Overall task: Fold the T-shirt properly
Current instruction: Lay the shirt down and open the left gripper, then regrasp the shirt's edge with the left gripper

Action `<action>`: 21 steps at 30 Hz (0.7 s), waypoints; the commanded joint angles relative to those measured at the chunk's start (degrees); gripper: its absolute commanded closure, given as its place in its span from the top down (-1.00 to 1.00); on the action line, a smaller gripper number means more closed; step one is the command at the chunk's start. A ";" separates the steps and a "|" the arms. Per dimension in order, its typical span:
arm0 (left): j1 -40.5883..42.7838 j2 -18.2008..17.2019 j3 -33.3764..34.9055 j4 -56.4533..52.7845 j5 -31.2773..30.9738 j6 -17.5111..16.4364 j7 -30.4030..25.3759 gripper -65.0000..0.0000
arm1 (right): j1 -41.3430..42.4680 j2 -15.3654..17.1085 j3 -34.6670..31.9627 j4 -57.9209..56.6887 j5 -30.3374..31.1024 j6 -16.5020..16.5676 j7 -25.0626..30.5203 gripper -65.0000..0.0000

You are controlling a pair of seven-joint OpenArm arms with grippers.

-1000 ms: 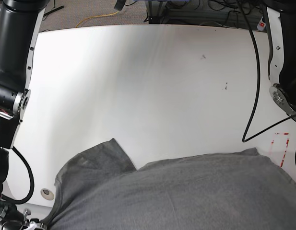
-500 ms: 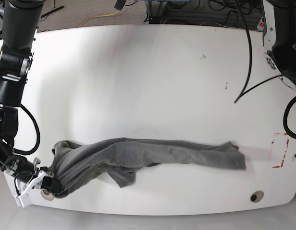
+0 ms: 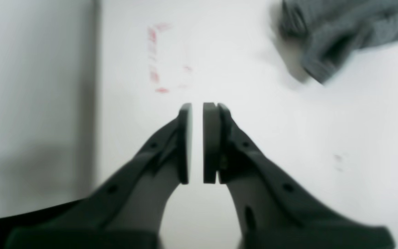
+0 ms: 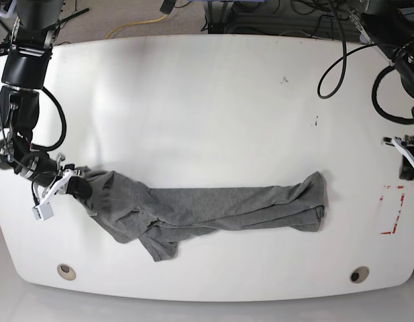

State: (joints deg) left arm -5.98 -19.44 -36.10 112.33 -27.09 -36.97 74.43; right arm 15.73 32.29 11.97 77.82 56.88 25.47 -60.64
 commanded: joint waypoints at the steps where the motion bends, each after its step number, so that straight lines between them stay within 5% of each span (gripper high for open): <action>1: 0.84 0.50 -0.17 0.68 -1.00 0.09 -3.53 -0.62 | 0.85 0.45 0.38 2.66 1.71 0.59 1.43 -1.00; 7: 0.22 4.89 3.35 -1.78 -0.64 0.62 -4.15 0.12 | -0.47 0.10 0.38 3.01 1.62 0.59 1.43 -1.00; 13: -4.79 6.74 7.75 -16.29 -0.64 5.45 -9.07 0.15 | -0.91 -0.95 0.38 3.01 1.45 0.59 1.70 -1.00; 21: -10.51 6.74 15.57 -33.52 -0.64 6.86 -20.85 0.15 | -1.00 -1.22 0.38 3.01 1.45 0.59 1.70 -1.00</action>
State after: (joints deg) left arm -14.41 -12.05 -20.82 80.44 -26.59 -29.95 56.53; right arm 13.30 30.04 11.84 79.77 57.04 25.61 -60.20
